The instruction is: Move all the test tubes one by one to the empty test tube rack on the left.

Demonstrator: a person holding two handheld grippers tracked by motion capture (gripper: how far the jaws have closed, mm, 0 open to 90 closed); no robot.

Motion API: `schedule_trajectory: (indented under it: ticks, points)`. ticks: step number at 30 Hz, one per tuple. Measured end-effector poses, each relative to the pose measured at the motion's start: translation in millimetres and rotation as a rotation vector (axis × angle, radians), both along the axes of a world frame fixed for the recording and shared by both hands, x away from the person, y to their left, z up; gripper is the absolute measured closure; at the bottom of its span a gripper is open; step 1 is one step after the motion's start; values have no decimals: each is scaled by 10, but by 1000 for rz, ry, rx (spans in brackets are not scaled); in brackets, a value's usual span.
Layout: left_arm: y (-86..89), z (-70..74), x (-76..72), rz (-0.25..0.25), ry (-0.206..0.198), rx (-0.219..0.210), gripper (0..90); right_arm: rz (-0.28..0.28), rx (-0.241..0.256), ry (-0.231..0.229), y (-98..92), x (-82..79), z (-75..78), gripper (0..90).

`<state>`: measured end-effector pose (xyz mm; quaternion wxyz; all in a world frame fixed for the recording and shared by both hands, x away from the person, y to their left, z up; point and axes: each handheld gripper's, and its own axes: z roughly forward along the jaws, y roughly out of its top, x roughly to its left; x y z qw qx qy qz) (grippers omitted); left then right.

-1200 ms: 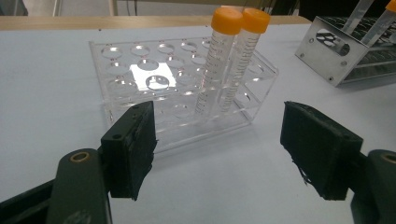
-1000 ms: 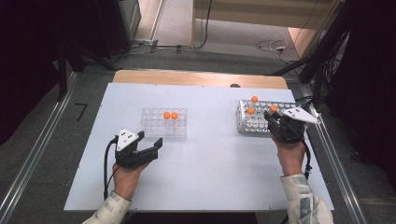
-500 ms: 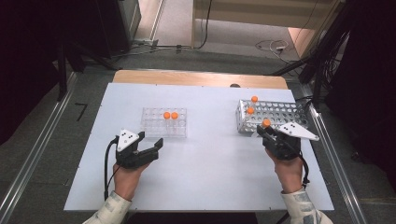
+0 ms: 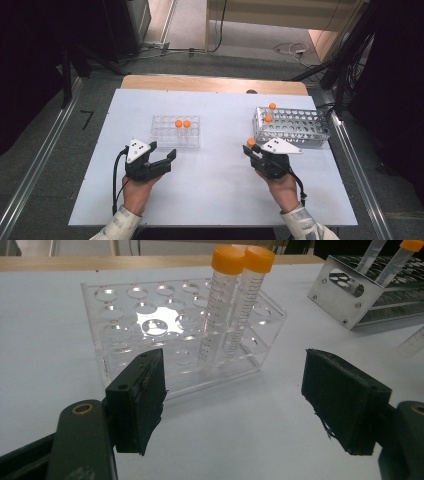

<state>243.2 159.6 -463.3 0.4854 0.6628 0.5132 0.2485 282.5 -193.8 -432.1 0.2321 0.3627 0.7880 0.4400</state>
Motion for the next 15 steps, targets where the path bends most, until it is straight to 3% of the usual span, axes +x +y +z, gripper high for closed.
schedule_trajectory:
  ticks: [15]
  points:
    - [-88,108,-59,-51,-26,-25,259,135,2,33,670,-24,-99,722]
